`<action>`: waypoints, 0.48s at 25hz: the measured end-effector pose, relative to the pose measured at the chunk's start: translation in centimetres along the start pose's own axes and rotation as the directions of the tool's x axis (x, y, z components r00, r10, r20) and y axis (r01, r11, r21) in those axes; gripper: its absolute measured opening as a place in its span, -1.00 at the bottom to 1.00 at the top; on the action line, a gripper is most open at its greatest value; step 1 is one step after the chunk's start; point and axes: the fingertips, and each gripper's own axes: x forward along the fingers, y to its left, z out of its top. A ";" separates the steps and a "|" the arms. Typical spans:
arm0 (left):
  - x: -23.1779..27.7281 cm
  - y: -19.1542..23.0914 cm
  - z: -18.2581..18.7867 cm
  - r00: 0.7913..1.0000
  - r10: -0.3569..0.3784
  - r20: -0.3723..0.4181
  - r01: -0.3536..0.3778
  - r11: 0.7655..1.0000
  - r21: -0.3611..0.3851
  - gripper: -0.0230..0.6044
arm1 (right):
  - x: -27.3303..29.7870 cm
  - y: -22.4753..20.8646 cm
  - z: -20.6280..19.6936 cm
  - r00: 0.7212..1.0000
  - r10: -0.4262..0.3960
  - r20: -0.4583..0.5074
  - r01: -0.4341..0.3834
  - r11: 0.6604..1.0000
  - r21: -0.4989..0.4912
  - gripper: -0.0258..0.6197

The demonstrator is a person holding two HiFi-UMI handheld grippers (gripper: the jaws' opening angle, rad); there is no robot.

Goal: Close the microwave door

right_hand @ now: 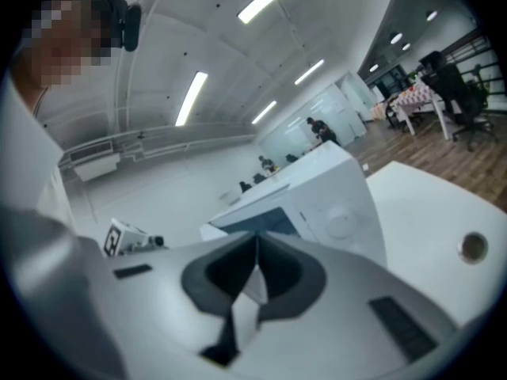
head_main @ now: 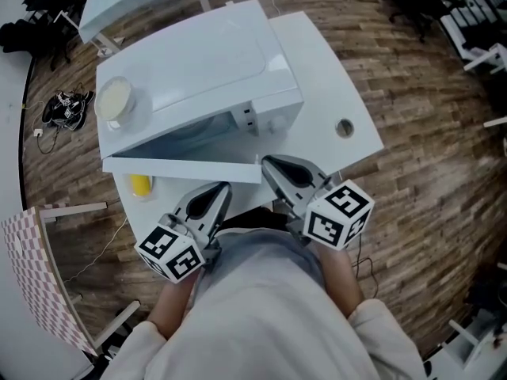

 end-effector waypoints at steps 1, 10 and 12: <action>0.2 0.0 0.1 1.000 -0.004 -0.001 0.004 1.000 -0.001 -0.88 | 0.1 -0.1 0.0 1.000 0.001 0.001 -0.001 1.000 0.013 -0.85; 1.7 0.3 0.8 0.999 -0.033 0.005 0.034 0.999 -0.025 -0.88 | 0.7 -1.0 0.1 1.000 -0.008 -0.007 0.008 0.999 0.041 -0.85; 1.9 0.5 1.0 0.999 -0.037 0.008 0.037 0.999 -0.032 -0.88 | 0.8 -1.2 0.3 1.000 -0.010 -0.005 0.011 0.998 0.056 -0.85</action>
